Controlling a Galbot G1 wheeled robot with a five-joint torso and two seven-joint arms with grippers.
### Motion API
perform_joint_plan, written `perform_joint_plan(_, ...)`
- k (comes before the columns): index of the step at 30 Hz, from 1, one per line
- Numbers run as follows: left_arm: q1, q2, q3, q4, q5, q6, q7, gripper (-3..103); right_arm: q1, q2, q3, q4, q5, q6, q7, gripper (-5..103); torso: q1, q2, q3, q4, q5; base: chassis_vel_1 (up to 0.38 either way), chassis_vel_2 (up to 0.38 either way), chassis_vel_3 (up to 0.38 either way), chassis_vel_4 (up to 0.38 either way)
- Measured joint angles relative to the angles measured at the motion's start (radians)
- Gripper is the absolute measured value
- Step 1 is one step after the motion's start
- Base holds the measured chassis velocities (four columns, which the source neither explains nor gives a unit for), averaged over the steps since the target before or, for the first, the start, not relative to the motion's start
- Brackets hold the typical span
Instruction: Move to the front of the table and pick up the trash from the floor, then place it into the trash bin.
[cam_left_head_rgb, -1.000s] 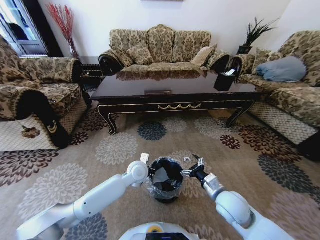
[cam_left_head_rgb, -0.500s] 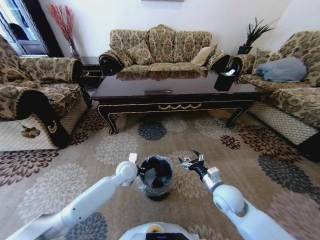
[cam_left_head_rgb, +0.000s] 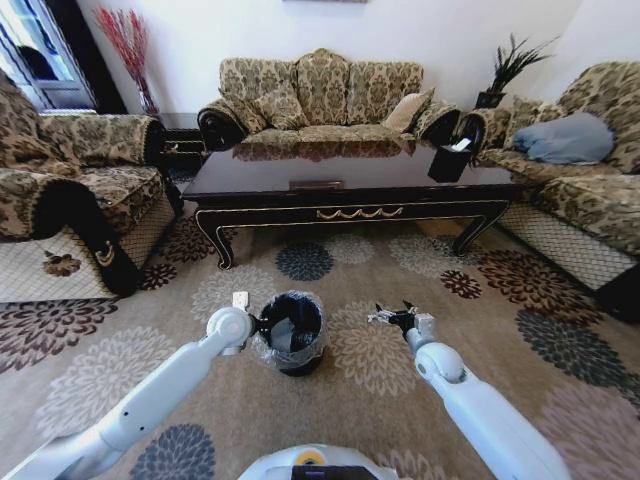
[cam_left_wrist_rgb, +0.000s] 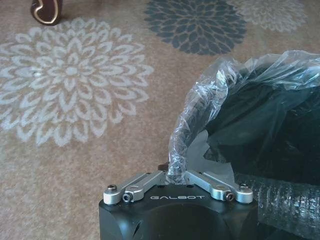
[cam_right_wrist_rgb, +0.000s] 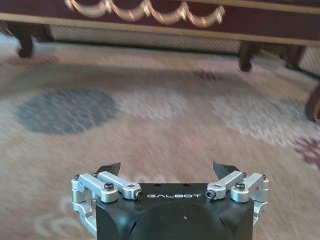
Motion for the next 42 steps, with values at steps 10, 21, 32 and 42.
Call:
perform_joint_plan(10,0.034,0.055,-0.064,0.02,0.008,0.0,0.031,0,0.07,0.082,-0.007,-0.248,-0.076,0.084,-0.048,100,0.0,0.0,0.0,0.0001,0.0003,0.0,0.0,0.0,0.0)
perform_joint_plan(21,0.046,0.083,-0.11,0.007,-0.021,0.0,0.031,0,0.145,0.187,-0.028,-0.46,-0.124,0.164,-0.114,100,0.0,0.0,0.0,0.0,0.0002,0.0,0.0,0.0,0.0)
perform_joint_plan(32,0.06,0.137,-0.114,-0.067,-0.07,0.0,0.002,0,0.283,0.275,-0.071,-0.671,-0.201,0.262,-0.179,100,0.0,0.0,0.0,0.0003,0.0004,0.0,0.0,0.0,0.0)
perform_joint_plan(42,0.081,0.176,-0.139,-0.073,-0.086,0.0,-0.01,0,0.36,0.301,-0.067,-0.82,-0.204,0.323,-0.194,100,0.0,0.0,0.0,0.0002,0.0004,0.0,0.0,0.0,0.0)
